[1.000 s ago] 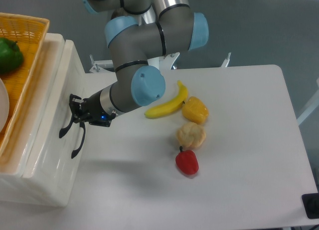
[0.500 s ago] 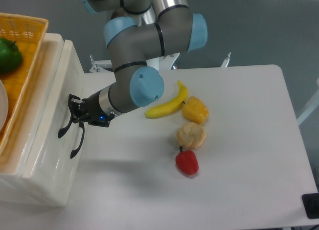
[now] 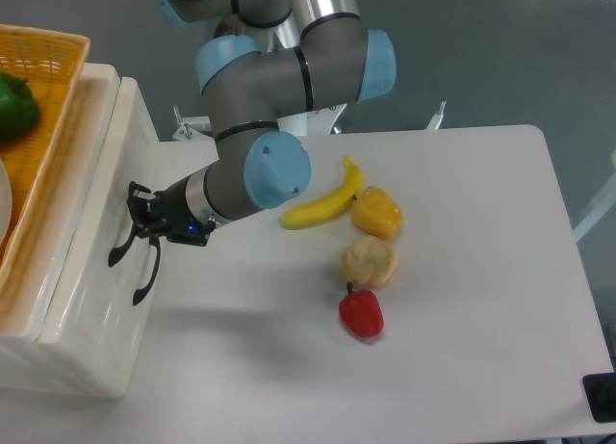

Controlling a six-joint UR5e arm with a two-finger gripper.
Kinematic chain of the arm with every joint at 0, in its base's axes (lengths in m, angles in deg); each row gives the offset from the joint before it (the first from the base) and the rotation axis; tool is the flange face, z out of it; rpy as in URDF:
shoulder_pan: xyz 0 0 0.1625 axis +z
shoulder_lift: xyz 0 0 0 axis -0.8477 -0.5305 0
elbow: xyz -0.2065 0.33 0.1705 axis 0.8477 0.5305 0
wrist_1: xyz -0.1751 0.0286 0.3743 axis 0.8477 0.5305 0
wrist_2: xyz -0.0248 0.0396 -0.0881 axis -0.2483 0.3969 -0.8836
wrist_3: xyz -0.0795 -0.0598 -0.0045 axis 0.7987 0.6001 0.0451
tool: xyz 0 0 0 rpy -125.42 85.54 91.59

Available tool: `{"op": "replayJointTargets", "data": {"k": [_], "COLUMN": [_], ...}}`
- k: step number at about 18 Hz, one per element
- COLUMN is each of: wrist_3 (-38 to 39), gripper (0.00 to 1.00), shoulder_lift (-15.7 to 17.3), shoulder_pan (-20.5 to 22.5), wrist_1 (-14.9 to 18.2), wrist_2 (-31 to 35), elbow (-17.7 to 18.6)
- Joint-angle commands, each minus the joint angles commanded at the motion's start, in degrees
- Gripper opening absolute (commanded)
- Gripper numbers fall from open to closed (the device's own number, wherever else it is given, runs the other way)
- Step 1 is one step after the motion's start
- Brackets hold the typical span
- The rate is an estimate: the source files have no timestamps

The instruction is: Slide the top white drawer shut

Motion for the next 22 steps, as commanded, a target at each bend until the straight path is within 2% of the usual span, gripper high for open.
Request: {"op": "replayJointTargets", "data": {"k": [1, 2, 4, 7, 9, 19, 22], "wrist_3": [-0.26, -0.35, -0.7, -0.79, -0.79, -0.88, -2.01], "gripper": [0.48, 0.62, 1.0, 1.0, 1.0, 1.0, 1.0], "shoulder_lift": [0.09, 0.09, 0.09, 0.18, 0.18, -0.17, -0.18], "shoulder_pan": [0.18, 0.53, 2.19, 5.79, 8.51, 22.93, 26.01], "wrist_1": [0.0, -0.09, -0.18, -0.26, -2.01, -19.67, -22.75], "wrist_2": [0.17, 0.35, 1.05, 1.41, 1.41, 1.5, 1.41], "elbow": [0.0, -0.09, -0.17, -0.79, -1.32, -1.32, -1.32]}}
